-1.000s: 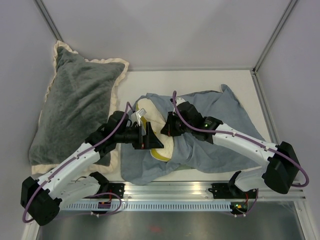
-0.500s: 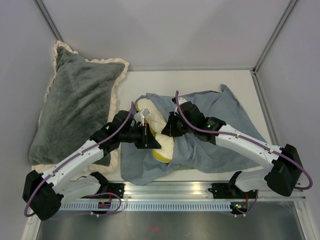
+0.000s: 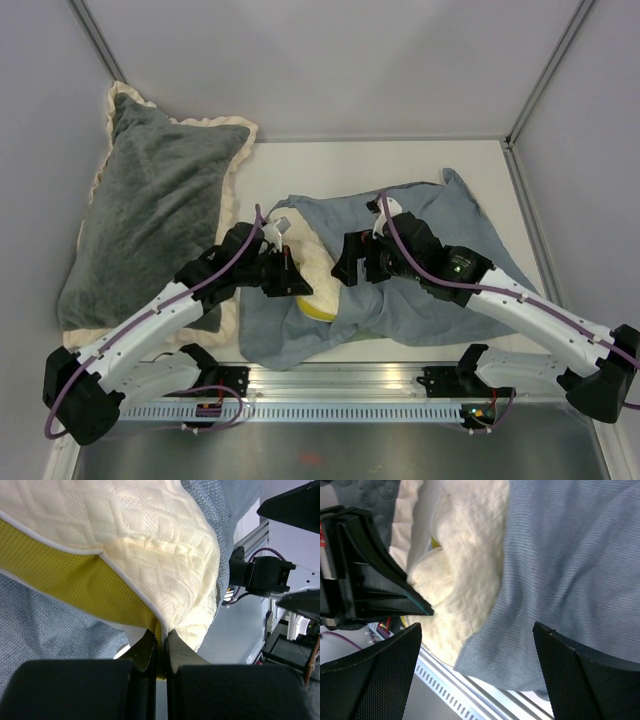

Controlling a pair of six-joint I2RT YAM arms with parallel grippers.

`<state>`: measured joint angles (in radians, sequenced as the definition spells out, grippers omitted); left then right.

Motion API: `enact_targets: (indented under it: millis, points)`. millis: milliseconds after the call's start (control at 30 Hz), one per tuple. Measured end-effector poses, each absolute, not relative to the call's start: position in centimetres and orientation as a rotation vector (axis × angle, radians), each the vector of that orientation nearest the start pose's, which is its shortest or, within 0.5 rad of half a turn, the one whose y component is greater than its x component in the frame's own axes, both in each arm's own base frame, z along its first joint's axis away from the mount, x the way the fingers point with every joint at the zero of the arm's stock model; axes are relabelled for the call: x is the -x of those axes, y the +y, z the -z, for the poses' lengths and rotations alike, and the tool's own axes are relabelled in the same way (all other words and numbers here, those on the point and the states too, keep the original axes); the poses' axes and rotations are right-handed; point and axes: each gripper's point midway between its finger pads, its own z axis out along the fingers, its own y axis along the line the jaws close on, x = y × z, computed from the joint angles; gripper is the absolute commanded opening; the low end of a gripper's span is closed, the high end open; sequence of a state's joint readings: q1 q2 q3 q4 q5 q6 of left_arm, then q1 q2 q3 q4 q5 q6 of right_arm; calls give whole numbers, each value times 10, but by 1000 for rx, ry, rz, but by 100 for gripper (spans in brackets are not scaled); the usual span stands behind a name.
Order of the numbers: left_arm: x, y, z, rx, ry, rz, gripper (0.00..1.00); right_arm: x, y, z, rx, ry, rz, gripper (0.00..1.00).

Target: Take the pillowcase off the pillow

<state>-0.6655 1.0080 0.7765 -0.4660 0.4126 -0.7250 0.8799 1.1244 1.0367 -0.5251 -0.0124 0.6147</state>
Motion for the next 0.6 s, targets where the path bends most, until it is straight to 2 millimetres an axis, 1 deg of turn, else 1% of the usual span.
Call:
enact_targets:
  millis: [67, 100, 200, 267, 300, 367, 400, 467, 533, 600]
  points:
    - [-164, -248, -174, -163, 2473, 1131, 2, -199, 270, -219, 301, 2286, -776, 96]
    - [-164, -247, -176, -161, 2466, 1130, 2, -201, 267, -215, 299, 2295, -747, 91]
    - [-162, -244, -180, -161, 2449, 1128, 2, -208, 266, -193, 298, 2342, -671, 84]
    - [-161, -241, -184, -156, 2437, 1121, 2, -209, 265, -174, 302, 2379, -631, 78]
    - [-160, -240, -187, -154, 2434, 1117, 2, -209, 265, -163, 305, 2402, -609, 62]
    - [-159, -236, -192, -151, 2429, 1104, 2, -210, 264, -150, 305, 2424, -584, 31]
    - [-159, -234, -194, -149, 2425, 1091, 2, -211, 263, -145, 301, 2428, -570, 1]
    - [-159, -229, -200, -142, 2428, 1060, 2, -215, 263, -143, 269, 2426, -556, 0]
    - [-161, -221, -211, -122, 2412, 1009, 2, -222, 261, -143, 227, 2408, -528, 0]
    - [-164, -210, -227, -92, 2379, 952, 2, -231, 251, -141, 174, 2389, -453, 0]
